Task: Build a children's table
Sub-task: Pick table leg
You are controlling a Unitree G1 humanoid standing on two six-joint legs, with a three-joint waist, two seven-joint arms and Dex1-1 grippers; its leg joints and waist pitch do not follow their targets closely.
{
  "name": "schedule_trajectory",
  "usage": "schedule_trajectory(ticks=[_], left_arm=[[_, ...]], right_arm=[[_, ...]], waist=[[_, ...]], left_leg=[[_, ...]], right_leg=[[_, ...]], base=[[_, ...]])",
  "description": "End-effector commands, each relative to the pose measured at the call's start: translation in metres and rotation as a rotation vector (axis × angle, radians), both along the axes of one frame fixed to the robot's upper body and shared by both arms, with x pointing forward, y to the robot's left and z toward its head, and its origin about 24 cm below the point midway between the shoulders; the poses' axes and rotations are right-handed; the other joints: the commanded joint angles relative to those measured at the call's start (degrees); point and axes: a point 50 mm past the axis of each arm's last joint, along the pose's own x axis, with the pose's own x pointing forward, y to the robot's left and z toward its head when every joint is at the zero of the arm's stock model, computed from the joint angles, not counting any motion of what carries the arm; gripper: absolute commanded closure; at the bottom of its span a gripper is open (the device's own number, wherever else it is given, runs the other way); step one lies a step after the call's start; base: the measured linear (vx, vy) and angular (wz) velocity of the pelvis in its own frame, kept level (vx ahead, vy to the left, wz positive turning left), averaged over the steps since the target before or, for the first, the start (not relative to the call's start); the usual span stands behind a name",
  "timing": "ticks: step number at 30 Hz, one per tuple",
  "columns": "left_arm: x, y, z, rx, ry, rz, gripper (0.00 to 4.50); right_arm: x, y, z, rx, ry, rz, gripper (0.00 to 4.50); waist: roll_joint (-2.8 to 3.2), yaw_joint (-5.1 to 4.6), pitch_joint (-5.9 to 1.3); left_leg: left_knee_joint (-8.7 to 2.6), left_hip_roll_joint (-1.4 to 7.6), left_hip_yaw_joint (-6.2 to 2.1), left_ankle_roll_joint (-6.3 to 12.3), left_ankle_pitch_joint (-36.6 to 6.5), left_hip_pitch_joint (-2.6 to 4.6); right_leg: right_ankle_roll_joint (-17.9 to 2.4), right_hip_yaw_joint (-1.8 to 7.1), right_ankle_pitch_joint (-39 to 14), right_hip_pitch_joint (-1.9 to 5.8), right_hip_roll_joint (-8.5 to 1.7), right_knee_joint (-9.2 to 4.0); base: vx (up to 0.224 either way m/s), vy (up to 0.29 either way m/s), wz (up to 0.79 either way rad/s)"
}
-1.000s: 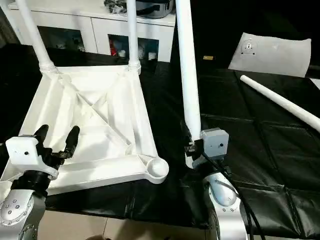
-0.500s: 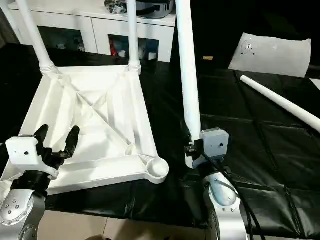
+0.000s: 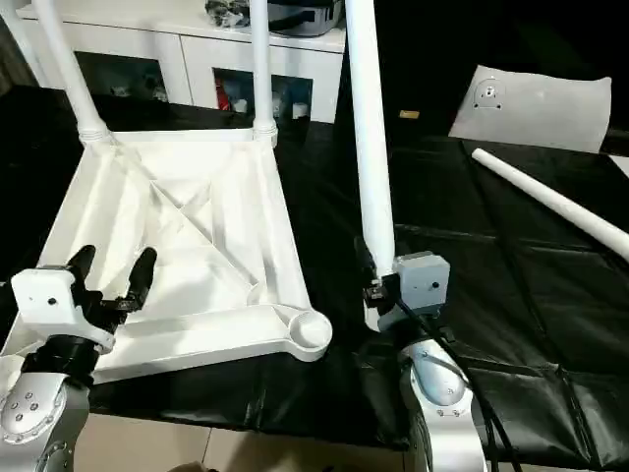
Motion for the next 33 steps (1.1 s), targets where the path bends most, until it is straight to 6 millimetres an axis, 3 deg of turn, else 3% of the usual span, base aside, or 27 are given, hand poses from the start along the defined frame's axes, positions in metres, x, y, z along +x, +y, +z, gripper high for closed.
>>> schedule_trajectory(ticks=[1,33], left_arm=[[0.0014,-0.0007,0.0012,0.000,-0.011,-0.003,0.41],[0.0014,-0.0007,0.0012,0.000,-0.011,-0.003,0.41]], right_arm=[[0.0017,-0.0005,0.0014,0.004,-0.001,0.000,2.65],[0.0017,-0.0005,0.0014,0.004,-0.001,0.000,2.65]], waist=[[0.46,0.24,-2.41],[0.45,0.40,-2.48]], left_leg=[[-4.81,1.79,-1.04,0.25,-26.73,0.72],[-4.79,1.82,-1.00,0.26,-26.39,0.75]], right_leg=[[-2.08,2.17,-26.43,1.21,-2.70,-4.94],[-2.33,2.21,-25.52,1.32,-2.72,-4.81]], base=[[0.000,0.000,0.00],[0.000,0.000,0.00]])
